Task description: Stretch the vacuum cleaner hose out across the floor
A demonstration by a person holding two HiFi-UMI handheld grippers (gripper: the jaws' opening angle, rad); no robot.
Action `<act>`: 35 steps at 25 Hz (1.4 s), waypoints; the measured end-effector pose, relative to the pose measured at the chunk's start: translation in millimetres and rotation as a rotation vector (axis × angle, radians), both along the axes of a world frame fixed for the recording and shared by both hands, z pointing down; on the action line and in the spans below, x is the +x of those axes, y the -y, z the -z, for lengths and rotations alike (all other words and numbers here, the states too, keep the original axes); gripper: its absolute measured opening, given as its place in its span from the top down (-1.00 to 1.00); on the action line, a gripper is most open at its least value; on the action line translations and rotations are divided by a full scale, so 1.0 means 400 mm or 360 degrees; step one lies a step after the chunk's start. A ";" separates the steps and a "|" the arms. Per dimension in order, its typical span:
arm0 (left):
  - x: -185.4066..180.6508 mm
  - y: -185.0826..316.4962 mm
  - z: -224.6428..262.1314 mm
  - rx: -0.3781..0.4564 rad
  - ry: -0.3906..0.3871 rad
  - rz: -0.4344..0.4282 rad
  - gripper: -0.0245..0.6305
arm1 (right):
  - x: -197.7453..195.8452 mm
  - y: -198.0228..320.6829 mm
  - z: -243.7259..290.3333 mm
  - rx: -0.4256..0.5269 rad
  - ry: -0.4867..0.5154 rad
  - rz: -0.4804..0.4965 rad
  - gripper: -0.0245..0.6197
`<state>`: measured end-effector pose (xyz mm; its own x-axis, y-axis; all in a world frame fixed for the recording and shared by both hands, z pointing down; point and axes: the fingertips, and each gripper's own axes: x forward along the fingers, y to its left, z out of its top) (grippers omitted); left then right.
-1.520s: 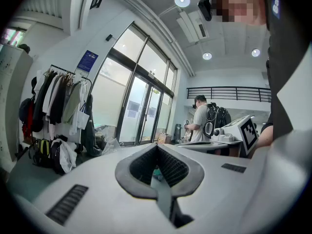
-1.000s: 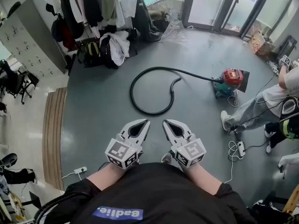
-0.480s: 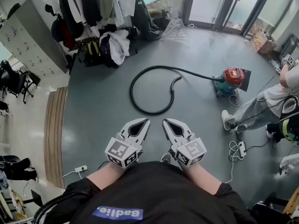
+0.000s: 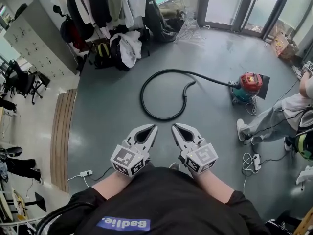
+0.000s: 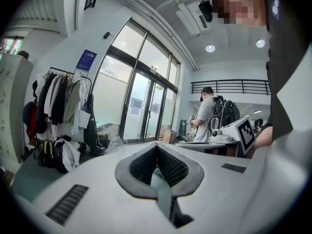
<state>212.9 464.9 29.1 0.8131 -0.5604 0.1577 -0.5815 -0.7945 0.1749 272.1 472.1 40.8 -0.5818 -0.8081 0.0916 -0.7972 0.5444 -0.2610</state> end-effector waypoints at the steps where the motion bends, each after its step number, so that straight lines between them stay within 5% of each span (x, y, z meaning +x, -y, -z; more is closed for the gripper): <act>1: 0.002 0.003 -0.005 -0.0004 0.0003 0.0008 0.90 | 0.002 0.005 -0.004 -0.0003 -0.0002 0.0014 0.91; 10: -0.047 0.140 -0.021 -0.0015 -0.0040 0.0037 0.90 | -0.044 0.142 -0.024 -0.0036 -0.0053 0.0056 0.91; 26: -0.286 0.683 -0.032 -0.0021 -0.0071 -0.0109 0.90 | -0.280 0.638 -0.003 -0.0078 -0.0173 -0.0067 0.91; 35: -0.272 0.825 -0.060 -0.0060 -0.0063 -0.0057 0.90 | -0.241 0.788 -0.016 -0.0072 -0.0164 -0.0061 0.91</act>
<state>104.0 134.9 53.3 0.8385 -0.5252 0.1455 -0.5450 -0.8071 0.2272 175.9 157.0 47.0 -0.5361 -0.8233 0.1865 -0.8412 0.5024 -0.2002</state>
